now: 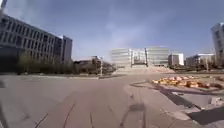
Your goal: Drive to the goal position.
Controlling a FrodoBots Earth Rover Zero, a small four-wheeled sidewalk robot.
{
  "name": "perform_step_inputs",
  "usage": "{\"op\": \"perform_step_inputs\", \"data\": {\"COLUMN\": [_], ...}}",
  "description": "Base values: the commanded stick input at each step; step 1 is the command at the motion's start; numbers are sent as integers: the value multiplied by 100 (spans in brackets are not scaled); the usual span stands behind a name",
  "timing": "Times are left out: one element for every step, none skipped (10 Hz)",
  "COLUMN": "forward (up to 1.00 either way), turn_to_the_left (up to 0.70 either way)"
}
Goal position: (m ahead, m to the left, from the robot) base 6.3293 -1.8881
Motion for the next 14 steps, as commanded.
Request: {"op": "perform_step_inputs", "data": {"forward": [70,70,70,70,70,70,70,70,70,70,70,70,70,70], "turn_to_the_left": [0,0,0,0,0,0,0,0,0,0,0,0,0,0]}}
